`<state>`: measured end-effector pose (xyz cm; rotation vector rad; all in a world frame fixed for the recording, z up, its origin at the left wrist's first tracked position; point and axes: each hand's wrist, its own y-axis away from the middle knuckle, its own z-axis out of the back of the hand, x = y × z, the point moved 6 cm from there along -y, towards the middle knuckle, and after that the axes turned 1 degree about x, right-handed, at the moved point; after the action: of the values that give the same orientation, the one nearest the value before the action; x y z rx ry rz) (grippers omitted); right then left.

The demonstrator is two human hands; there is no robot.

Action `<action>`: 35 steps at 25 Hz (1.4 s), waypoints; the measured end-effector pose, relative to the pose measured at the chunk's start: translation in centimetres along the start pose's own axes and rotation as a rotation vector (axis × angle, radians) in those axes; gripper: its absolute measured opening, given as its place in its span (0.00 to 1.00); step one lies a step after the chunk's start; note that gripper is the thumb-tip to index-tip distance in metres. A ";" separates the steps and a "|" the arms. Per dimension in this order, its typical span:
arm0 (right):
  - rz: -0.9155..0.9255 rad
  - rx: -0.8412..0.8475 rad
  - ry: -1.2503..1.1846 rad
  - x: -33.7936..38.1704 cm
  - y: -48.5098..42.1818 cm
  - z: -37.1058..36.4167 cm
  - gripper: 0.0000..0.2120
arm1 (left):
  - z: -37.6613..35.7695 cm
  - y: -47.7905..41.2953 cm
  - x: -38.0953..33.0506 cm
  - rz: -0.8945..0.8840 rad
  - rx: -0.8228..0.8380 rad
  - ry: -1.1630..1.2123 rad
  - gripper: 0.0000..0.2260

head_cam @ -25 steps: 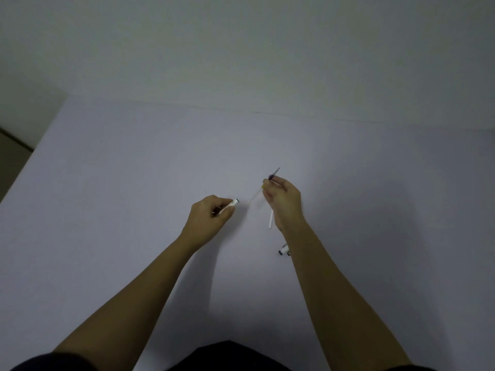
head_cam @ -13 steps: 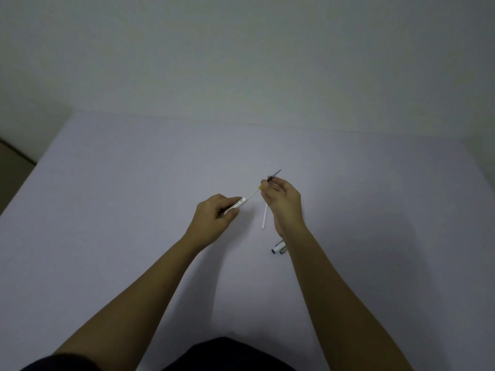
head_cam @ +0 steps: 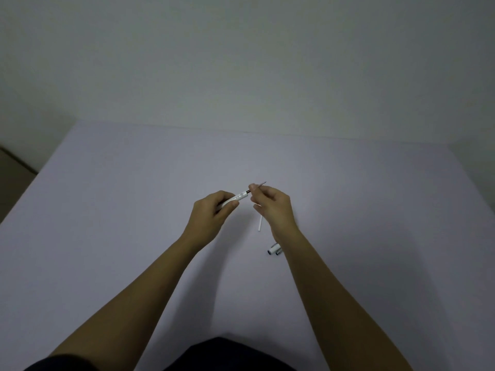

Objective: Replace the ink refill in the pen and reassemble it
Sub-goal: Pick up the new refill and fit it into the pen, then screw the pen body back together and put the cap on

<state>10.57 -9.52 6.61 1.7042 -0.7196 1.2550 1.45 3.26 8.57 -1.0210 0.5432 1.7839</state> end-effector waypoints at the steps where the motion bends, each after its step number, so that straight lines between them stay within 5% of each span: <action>1: -0.015 0.023 -0.008 0.1 0.1 -0.1 0.08 | 0.0 0.0 -0.1 0.008 -0.006 0.016 0.05; 5: -0.034 -0.138 -0.033 -1.2 -0.2 3.1 0.14 | 0.2 0.1 -0.4 0.032 -0.024 0.074 0.04; 10: -0.166 -0.564 0.550 -7.5 2.1 9.9 0.11 | -0.1 0.2 -0.2 0.061 -0.008 0.101 0.04; 16: -0.177 -0.513 0.710 -10.8 3.4 10.5 0.11 | -0.5 0.4 0.2 0.073 -0.001 0.125 0.04; 35: -0.304 -0.470 0.697 -11.0 3.6 11.2 0.14 | -1.6 0.8 0.6 0.090 0.021 0.130 0.05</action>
<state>8.85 -21.60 -3.88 0.8633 -0.2815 1.2287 1.29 2.02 7.11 -1.1186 0.6962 1.7949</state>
